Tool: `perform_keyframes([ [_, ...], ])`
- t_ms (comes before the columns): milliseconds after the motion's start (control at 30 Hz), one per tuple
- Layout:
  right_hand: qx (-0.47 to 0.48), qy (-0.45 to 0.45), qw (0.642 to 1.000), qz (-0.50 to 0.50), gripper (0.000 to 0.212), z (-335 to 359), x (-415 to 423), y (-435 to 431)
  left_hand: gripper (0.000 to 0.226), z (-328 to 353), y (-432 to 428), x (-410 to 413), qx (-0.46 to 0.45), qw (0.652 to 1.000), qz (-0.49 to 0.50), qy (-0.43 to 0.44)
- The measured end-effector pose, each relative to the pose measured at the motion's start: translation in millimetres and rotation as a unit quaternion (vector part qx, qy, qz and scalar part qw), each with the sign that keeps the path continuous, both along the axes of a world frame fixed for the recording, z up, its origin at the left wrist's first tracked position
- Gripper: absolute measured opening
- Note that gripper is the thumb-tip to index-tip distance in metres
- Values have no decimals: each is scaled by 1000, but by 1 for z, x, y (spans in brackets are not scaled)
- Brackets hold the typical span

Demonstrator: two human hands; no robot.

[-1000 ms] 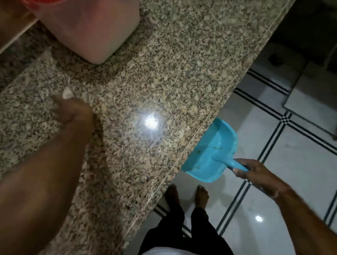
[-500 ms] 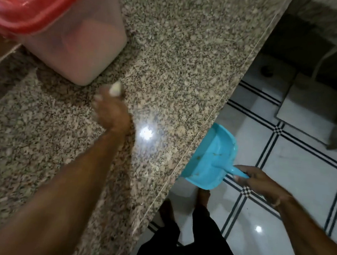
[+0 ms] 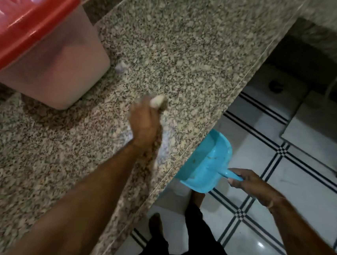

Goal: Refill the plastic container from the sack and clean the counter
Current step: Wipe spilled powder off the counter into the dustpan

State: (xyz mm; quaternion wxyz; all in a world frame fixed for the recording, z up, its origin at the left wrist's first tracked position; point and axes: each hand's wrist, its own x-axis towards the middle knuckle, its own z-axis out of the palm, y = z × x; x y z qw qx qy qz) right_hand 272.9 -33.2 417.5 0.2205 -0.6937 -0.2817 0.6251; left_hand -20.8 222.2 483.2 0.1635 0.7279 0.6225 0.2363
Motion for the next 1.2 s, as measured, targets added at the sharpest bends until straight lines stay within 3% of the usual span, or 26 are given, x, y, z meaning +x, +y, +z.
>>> perform_keyframes([
  [33, 1, 5, 1000, -3, 27, -1, 8, 3, 40, -5, 24, -18, 23, 997, 74, -14],
  [100, -2, 16, 1000, 4, 28, -4, 27, 6, 45, -4, 63, -40, -21, 975, 223, 5],
  [200, -11, 19, 1000, 1, 32, -6, 46, 12, 51, -12, 102, -44, -77, 947, 308, 43],
  [267, -9, 19, 1000, 0, 31, -7, 54, 18, 46, -7, 103, -6, -80, 966, 236, 71],
  [367, -13, 32, 999, 5, 31, -12, 60, 23, 40, -5, 54, 67, 1, 998, 20, 58],
  [467, -19, 49, 999, 9, 31, -18, 60, 27, 49, -7, -13, 102, -14, 978, -191, 87],
  [533, -13, 60, 998, 12, 32, -19, 57, 27, 61, -4, -21, 98, -41, 962, -262, 63],
  [700, -4, 68, 998, 5, 31, -21, 48, 19, 86, 0, 39, 87, 19, 980, -199, -15],
  [800, -8, 58, 998, -11, 31, -17, 37, 5, 85, -3, 26, 102, 9, 961, -275, 23],
  [967, 3, 37, 999, -29, 26, -6, 2, -25, 68, -10, -27, 66, -56, 938, -341, 37],
  [1033, 9, 29, 999, -30, 26, -1, -19, -37, 57, -11, -48, 30, -41, 933, -357, 33],
  [1200, 49, 11, 998, -25, 23, 7, -92, -75, 52, -17, -117, -79, -29, 936, -350, 18],
])
